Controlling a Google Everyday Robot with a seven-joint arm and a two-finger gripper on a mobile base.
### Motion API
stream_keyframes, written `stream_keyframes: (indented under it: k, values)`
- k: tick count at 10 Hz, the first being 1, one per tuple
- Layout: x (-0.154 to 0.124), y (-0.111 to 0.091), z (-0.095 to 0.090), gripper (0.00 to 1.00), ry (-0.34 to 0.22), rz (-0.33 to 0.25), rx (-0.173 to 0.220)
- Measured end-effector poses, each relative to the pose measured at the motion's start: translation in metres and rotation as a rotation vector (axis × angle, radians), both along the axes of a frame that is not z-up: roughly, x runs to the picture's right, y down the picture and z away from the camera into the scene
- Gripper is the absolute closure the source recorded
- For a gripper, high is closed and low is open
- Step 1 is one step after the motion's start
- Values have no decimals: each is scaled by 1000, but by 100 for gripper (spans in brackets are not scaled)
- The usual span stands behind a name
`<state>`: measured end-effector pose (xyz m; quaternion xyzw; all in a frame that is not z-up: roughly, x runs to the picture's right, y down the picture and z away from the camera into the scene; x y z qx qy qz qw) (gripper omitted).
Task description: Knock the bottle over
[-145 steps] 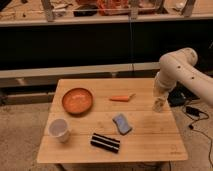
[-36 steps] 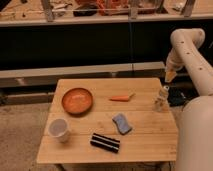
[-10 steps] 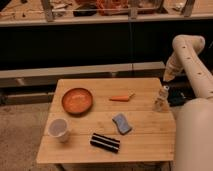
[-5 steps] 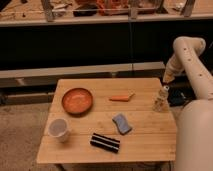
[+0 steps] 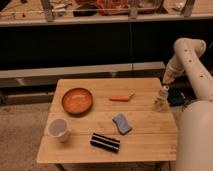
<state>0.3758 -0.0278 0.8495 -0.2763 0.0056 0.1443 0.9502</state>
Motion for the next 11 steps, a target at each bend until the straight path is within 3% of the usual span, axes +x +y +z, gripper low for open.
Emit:
stream_keyframes:
  k: [11]
  values:
    - [7, 10, 9, 100, -31, -5, -5]
